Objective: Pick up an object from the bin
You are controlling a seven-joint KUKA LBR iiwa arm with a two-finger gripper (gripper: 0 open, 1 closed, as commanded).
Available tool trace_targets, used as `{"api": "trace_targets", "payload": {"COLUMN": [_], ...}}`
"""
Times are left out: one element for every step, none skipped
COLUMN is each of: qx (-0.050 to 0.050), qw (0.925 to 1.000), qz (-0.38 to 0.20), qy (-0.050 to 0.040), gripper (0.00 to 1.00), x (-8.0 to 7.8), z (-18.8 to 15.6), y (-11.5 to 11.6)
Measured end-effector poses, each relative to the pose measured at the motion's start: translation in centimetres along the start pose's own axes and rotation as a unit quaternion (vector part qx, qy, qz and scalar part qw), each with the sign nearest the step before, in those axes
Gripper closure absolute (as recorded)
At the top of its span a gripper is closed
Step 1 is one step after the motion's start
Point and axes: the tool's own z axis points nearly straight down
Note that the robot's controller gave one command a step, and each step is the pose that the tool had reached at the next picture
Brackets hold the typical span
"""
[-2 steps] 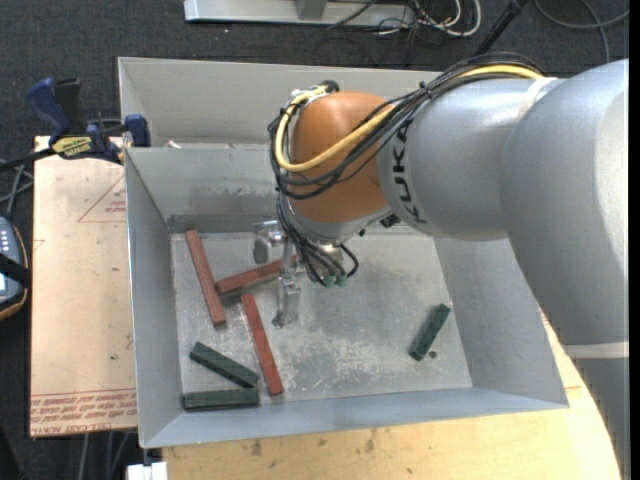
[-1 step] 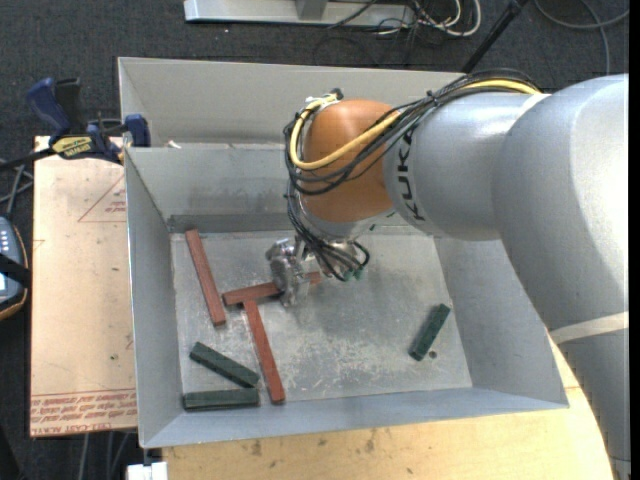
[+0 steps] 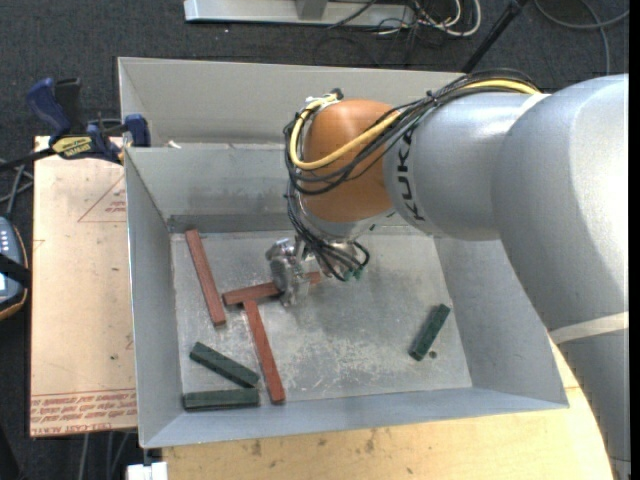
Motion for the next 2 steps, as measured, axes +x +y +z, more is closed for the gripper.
{"api": "trace_targets", "payload": {"qx": [0.002,0.0], "qw": [0.9964,0.9985], "qz": [-0.085,0.054], "qy": [-0.0031,-0.0023], "gripper": [1.0,1.0], "x": [0.1,-4.0], "z": [0.1,-12.0], "y": [0.8,5.5]}}
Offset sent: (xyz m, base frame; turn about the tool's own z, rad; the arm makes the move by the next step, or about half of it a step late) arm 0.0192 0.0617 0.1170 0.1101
